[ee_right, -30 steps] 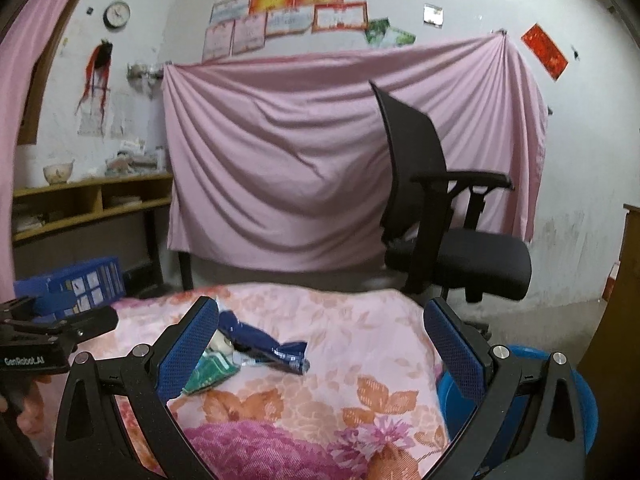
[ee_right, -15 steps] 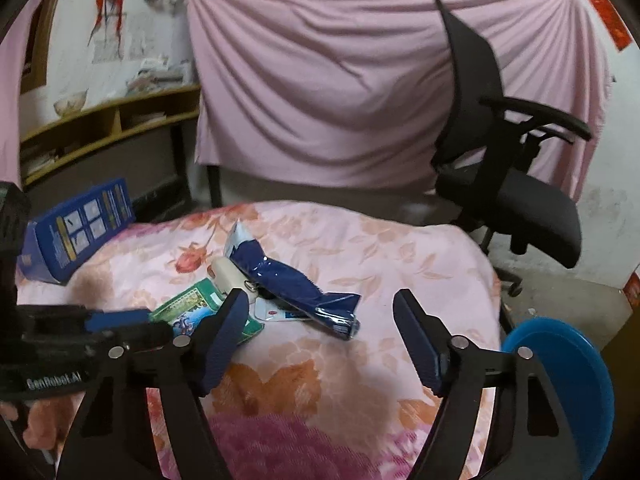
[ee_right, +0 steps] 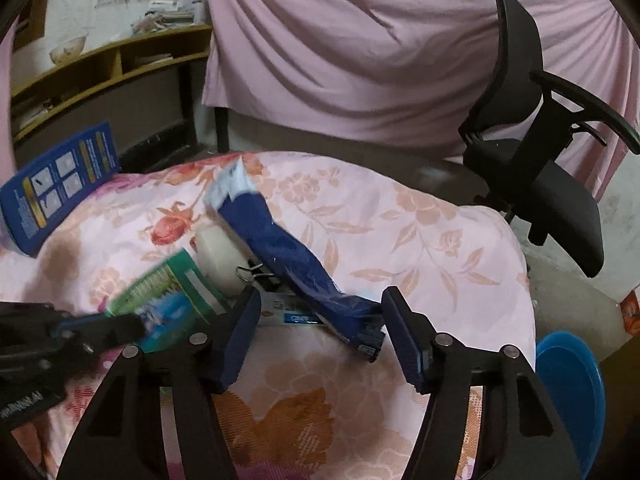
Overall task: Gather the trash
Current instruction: 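Grasp the green packet with the left tool while the right tool grasps the blue wrapper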
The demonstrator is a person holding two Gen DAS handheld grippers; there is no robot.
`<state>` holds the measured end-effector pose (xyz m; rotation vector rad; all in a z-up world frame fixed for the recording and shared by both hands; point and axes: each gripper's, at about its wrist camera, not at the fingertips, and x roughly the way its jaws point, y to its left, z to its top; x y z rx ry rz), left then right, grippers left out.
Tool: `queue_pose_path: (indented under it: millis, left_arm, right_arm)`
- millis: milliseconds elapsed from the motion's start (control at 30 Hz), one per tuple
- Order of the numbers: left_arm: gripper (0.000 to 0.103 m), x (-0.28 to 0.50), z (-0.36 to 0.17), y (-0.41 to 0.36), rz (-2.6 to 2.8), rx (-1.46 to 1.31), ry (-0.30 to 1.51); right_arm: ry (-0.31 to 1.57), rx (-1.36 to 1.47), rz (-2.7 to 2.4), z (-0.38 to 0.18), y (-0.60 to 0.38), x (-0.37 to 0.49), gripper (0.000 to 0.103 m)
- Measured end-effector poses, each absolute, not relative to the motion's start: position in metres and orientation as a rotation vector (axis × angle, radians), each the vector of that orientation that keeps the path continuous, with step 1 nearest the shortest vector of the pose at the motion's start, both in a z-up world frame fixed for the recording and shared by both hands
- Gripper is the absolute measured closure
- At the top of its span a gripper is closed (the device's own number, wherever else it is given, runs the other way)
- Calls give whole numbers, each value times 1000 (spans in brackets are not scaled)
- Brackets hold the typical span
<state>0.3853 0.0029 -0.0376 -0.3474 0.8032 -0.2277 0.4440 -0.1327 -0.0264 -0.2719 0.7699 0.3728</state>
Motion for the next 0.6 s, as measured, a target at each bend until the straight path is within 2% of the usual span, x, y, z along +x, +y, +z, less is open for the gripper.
queue_pose_path:
  millis: [67, 167, 600]
  left_arm:
    - [103, 381, -33, 6, -204, -342, 766]
    - [103, 374, -29, 9, -184, -333, 717]
    - [103, 360, -19, 20, -138, -356, 607]
  right_arm:
    - [789, -263, 375, -28, -134, 447, 66]
    - [796, -257, 372, -29, -136, 447, 78]
    - [705, -198, 399, -18, -146, 433, 92]
